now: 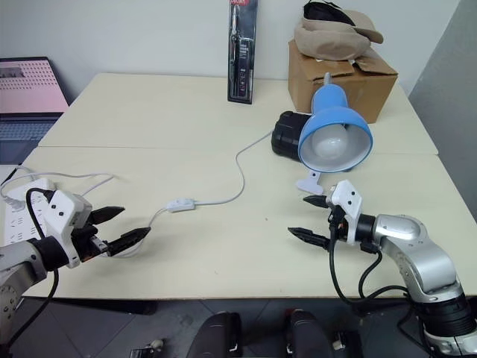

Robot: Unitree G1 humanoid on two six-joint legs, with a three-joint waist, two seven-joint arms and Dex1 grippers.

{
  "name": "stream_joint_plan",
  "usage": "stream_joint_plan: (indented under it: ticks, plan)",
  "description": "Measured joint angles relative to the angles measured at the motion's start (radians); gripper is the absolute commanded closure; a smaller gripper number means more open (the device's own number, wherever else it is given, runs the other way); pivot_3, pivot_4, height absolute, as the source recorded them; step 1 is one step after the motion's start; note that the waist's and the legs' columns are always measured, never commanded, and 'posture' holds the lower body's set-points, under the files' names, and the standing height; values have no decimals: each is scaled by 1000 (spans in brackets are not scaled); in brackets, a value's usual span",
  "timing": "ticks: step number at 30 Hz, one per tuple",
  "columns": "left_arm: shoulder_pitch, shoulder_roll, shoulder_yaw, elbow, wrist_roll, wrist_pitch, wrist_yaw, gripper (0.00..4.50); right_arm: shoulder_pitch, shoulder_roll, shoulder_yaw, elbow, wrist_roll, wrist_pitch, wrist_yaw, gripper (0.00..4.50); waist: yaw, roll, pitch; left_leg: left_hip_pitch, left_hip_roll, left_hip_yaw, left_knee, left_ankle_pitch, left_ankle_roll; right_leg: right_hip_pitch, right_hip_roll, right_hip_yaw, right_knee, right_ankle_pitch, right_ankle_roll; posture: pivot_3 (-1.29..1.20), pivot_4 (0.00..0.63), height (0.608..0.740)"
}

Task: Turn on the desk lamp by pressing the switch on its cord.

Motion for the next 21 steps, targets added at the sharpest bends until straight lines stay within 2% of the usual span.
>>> stream_joint_plan:
  ticks: [11, 21]
  plan:
    - [-2, -3, -8, 11, 10, -64, -15, 22, 0, -3, 0, 0, -1, 0, -12, 0, 0, 0, 0, 0, 0, 0, 0, 0, 0, 0, 0, 0, 0, 0, 0, 0, 150, 740]
    - [-63, -9, -29, 138, 31, -176, -63, 22, 8, 11, 0, -41, 14, 27, -39, 0, 1, 0, 0, 0, 0, 0, 0, 0, 0, 0, 0, -1, 0, 0, 0, 0, 150, 740]
